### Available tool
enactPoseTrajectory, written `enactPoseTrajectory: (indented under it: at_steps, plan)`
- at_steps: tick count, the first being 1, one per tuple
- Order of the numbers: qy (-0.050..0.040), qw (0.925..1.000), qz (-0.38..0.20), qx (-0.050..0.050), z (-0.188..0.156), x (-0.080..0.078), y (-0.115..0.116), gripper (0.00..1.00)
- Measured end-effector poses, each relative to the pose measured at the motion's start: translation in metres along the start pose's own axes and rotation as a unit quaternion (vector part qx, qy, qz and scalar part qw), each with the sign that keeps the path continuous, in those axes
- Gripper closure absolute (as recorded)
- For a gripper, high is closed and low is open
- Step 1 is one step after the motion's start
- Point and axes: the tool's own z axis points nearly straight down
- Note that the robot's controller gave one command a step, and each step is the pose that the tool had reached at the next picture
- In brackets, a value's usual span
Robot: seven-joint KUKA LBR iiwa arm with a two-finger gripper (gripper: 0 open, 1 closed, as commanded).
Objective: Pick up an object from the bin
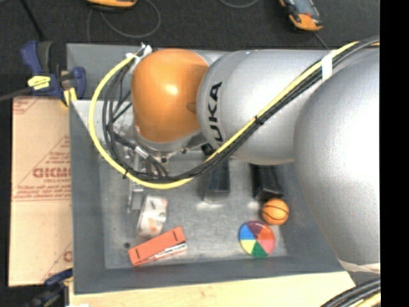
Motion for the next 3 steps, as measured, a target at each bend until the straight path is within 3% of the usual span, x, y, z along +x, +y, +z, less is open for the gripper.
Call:
enactPoseTrajectory:
  at_steps: [1,2,3]
  plan:
    - [-0.0036,1.0,0.002,-0.001,-0.005,-0.001,-0.001,0.0]
    - [-0.006,0.9996,-0.028,-0.001,0.044,0.011,-0.018,0.0]
    - [-0.0031,0.9992,-0.039,0.0,0.058,0.014,-0.024,0.0]
